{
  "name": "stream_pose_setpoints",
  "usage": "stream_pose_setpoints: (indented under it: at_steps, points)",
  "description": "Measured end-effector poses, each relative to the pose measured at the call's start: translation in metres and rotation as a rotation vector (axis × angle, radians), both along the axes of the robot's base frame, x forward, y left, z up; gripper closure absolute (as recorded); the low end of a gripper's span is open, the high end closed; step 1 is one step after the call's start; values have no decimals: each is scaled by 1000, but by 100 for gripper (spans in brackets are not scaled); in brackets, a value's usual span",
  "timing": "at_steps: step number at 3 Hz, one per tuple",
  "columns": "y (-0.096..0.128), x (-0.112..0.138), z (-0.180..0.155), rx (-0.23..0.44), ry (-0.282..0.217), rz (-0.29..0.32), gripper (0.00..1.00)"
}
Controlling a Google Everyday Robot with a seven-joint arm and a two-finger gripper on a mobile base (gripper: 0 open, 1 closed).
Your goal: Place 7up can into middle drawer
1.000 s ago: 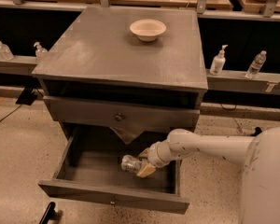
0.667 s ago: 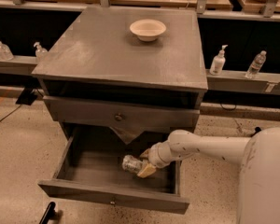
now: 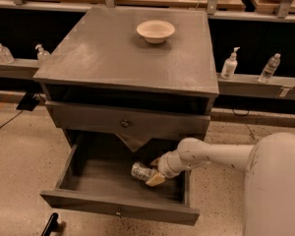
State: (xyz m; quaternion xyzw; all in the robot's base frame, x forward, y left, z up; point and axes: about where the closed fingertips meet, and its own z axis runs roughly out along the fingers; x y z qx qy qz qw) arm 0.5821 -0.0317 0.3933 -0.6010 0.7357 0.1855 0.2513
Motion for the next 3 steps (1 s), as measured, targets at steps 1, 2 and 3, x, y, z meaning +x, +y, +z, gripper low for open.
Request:
stream_pose_setpoints:
  at_steps: [1, 2, 3]
  points:
    - [-4, 1, -7, 44, 22, -15, 15]
    - [-3, 0, -8, 44, 24, -13, 0]
    - [-3, 0, -8, 44, 24, -13, 0]
